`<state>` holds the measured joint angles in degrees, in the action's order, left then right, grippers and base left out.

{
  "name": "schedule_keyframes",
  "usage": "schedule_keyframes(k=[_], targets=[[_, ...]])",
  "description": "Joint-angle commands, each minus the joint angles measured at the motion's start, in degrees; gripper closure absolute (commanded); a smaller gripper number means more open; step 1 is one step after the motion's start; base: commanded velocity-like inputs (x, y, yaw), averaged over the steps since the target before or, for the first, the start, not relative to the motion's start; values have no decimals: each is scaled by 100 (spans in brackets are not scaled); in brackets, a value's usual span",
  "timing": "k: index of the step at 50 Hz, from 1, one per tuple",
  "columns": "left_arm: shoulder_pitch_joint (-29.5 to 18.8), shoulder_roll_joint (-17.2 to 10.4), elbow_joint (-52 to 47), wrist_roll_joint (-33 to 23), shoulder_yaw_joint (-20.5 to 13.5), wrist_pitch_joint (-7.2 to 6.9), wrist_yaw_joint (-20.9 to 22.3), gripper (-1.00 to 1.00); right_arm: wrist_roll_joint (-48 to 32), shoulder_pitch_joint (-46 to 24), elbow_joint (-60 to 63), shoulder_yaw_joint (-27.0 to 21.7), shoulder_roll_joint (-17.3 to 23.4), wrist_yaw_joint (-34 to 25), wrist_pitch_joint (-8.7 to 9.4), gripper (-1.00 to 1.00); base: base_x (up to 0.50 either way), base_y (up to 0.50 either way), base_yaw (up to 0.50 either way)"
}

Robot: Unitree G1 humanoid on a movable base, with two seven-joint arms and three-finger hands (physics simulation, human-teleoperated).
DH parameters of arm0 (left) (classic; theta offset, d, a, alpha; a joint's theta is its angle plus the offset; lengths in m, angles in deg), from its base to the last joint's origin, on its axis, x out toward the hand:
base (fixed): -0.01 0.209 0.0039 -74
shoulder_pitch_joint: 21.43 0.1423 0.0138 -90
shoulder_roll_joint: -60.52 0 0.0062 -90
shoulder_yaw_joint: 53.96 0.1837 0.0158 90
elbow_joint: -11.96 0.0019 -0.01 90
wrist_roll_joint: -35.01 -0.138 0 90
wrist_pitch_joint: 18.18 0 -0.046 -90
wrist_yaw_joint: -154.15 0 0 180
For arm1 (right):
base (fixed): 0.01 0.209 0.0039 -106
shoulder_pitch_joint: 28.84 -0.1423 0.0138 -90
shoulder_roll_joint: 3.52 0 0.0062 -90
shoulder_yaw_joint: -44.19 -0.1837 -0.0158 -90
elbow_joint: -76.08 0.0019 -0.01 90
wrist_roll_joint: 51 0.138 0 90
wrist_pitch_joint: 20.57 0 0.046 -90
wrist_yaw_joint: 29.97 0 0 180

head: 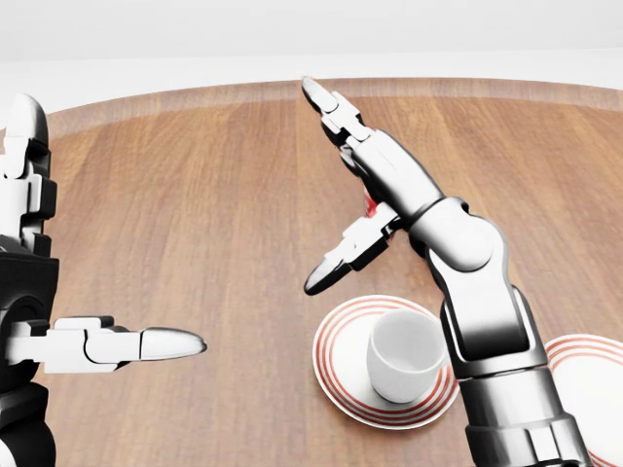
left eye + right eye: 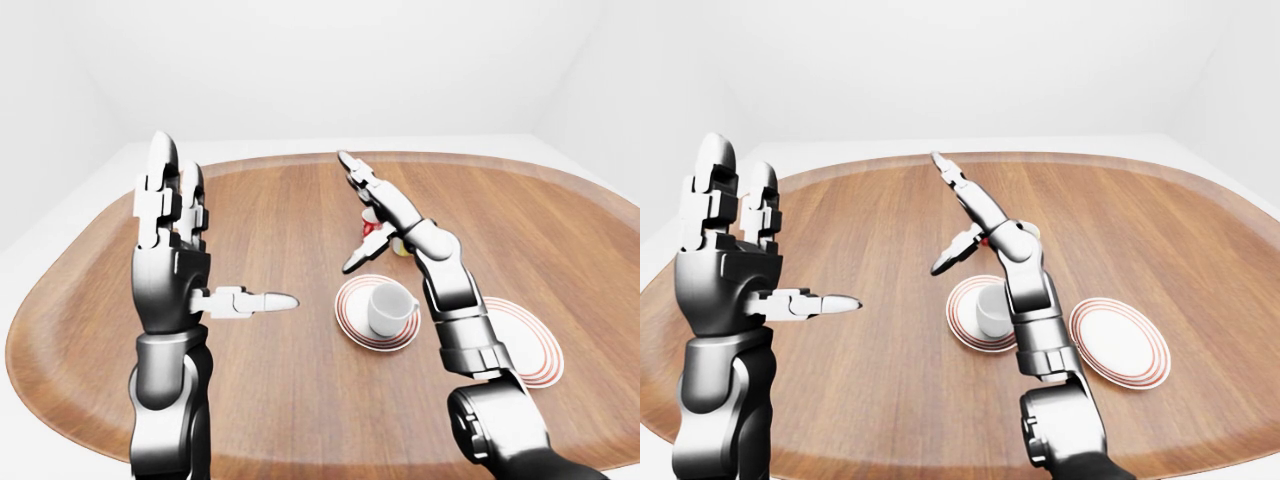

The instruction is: Put the white mug on the left plate.

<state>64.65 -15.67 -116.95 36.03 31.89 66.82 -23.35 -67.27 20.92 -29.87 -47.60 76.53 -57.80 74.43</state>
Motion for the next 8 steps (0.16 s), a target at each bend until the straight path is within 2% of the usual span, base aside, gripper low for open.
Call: schedule_keyframes(k=[1,8], targets=[[-22,-9,-7,13,-19,0,-5,-100,1089,-13,298,-104,140,119,0,-100,0,0,0],[-18,-11,-12,7,-15,0,-5,-100,2032,170,412,-413,146,402,0,-100,0,0,0]])
